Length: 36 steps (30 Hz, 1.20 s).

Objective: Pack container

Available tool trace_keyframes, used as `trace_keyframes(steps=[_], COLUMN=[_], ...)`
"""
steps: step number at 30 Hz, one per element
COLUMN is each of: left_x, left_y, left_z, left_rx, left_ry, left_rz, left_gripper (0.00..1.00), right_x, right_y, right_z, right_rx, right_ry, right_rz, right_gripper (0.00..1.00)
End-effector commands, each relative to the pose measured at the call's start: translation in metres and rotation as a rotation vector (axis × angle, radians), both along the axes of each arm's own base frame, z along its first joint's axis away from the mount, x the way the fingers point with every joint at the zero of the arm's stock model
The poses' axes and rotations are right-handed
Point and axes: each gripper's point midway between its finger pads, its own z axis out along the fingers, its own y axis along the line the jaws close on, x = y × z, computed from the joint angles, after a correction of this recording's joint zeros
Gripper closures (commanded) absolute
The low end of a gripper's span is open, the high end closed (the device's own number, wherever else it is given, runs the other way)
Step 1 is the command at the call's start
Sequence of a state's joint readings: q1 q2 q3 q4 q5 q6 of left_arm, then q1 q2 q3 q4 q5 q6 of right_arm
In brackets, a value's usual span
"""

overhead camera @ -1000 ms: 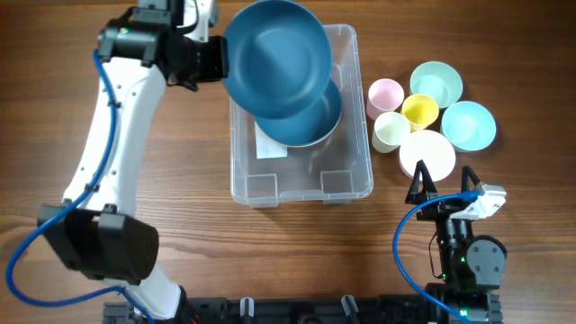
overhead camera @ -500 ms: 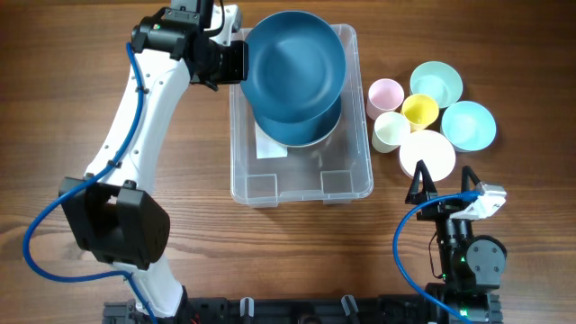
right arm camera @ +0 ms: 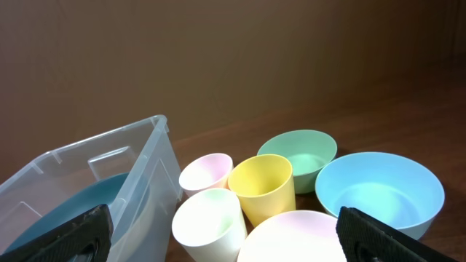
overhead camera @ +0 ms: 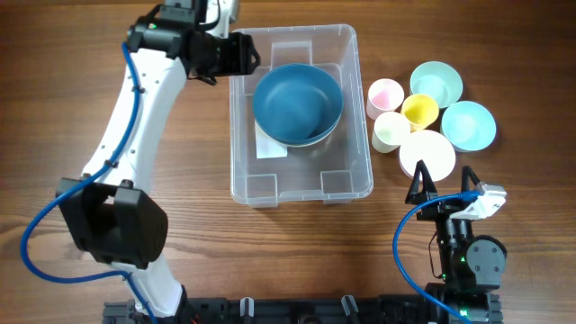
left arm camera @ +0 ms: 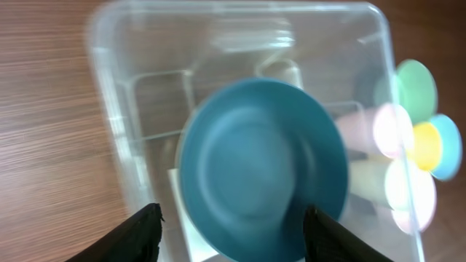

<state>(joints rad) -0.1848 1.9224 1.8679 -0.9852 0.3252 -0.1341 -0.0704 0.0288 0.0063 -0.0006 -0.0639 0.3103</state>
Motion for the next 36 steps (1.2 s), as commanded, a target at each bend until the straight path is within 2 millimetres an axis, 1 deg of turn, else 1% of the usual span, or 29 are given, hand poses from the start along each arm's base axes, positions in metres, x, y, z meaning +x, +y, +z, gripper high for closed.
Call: trace_keyframes(steps=[1,2,3,4,5,7,9,10,11,12,13,14,15,18,22,36], left_x=[0.018,0.019,0.02,0.021,0.021,0.02,0.016,0.013,0.01,0.006,0.004,-0.002,-0.005,-0.014,-0.021,-0.022], left_y=[0.075,0.087,0.105,0.129,0.148,0.186,0.219,0.235,0.25,0.263,0.271,0.288,0.295,0.309,0.316,0.316], left_z=[0.019,0.019,0.018,0.018,0.018,0.018,0.019,0.019,0.018,0.018,0.018,0.018,0.017,0.014,0.011,0.011], left_rx=[0.066,0.065,0.06,0.051,0.045,0.039,0.039,0.039,0.039,0.039,0.035,0.016,0.005,-0.007,-0.008,-0.008], left_ry=[-0.043,-0.04,-0.032,-0.022,-0.017,-0.014,-0.013,-0.013,-0.011,-0.009,-0.006,0.004,0.012,0.038,0.061,0.061], left_rz=[0.235,0.265,0.318,0.389,0.439,0.526,0.598,0.631,0.662,0.691,0.715,0.779,0.814,0.866,0.886,0.887], left_gripper=[0.39,0.39,0.36,0.33,0.33,0.26,0.19,0.13,0.0,0.0,0.0,0.0,0.0,0.0,0.0,0.0], right_x=[0.0,0.0,0.0,0.0,0.0,0.0,0.0,0.0,0.0,0.0,0.0,0.0,0.0,0.0,0.0,0.0], right_y=[0.003,0.003,0.003,0.003,0.003,0.003,0.003,0.003,0.003,0.003,0.003,0.003,0.003,0.003,0.003,0.003], right_z=[0.0,0.0,0.0,0.0,0.0,0.0,0.0,0.0,0.0,0.0,0.0,0.0,0.0,0.0,0.0,0.0], right_rx=[0.007,0.008,0.008,0.008,0.007,0.007,0.007,0.007,0.008,0.008,0.008,0.007,0.008,0.007,0.007,0.007], right_ry=[0.0,0.0,0.0,0.0,0.0,0.0,0.0,0.0,0.0,0.0,0.0,0.0,0.0,0.0,0.0,0.0], right_rz=[0.017,0.017,0.017,0.017,0.017,0.017,0.017,0.017,0.017,0.017,0.017,0.017,0.017,0.017,0.017,0.017], right_gripper=[0.0,0.01,0.0,0.0,0.0,0.0,0.0,0.0,0.0,0.0,0.0,0.0,0.0,0.0,0.0,0.0])
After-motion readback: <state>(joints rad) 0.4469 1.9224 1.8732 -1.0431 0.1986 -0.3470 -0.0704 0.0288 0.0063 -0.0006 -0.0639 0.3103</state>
